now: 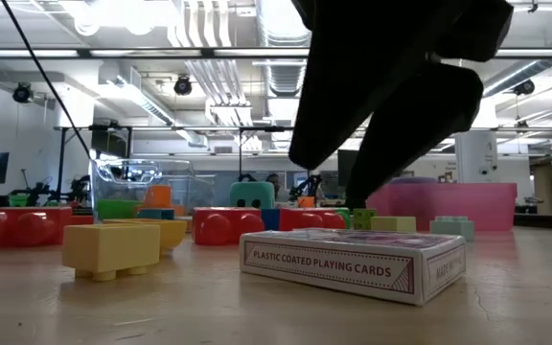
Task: Pick & Place Toys
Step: Put the purple deck of cards into the white bin
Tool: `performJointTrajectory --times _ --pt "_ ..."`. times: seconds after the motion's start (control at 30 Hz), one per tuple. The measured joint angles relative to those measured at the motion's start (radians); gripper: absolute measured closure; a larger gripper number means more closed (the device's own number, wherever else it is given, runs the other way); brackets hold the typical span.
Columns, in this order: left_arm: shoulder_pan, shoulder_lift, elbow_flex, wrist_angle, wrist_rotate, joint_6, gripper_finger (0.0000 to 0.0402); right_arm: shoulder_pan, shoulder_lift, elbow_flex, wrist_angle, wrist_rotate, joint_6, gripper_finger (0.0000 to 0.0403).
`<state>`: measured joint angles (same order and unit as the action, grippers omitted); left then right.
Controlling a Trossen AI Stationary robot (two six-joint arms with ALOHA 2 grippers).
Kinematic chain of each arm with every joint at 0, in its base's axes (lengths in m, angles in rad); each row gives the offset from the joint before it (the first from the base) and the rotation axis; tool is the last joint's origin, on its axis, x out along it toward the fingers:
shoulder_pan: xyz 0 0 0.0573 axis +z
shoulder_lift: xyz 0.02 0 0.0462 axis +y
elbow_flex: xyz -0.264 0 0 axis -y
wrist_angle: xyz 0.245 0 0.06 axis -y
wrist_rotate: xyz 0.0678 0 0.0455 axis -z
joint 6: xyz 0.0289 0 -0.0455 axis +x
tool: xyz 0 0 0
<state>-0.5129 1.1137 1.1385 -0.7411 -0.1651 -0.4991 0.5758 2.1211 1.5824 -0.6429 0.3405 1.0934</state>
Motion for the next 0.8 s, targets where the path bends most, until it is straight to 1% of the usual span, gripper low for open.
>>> performJointTrajectory --times 0.1,0.2,0.37,0.53,0.7,0.8 --pt "0.000 0.000 0.000 0.000 0.000 0.002 0.0098 0.000 0.027 0.016 -0.038 0.009 0.005 0.0058" --pt "0.000 0.000 0.000 -0.001 0.000 0.006 0.0098 -0.001 0.054 0.060 -0.088 0.031 -0.001 0.0058" --pt "0.000 0.000 0.000 -0.005 0.000 0.013 0.0099 -0.001 0.119 0.163 -0.254 0.094 0.027 0.0058" --pt "0.000 0.001 0.000 -0.011 0.000 0.013 0.0098 0.000 0.166 0.247 -0.259 0.091 -0.018 0.0058" --pt "0.000 0.001 0.000 -0.016 0.003 0.013 0.0098 0.000 0.205 0.307 -0.280 0.081 0.001 0.0058" --pt "0.000 0.001 0.000 -0.022 0.008 0.013 0.0098 0.000 0.205 0.313 -0.327 0.082 0.039 0.0058"
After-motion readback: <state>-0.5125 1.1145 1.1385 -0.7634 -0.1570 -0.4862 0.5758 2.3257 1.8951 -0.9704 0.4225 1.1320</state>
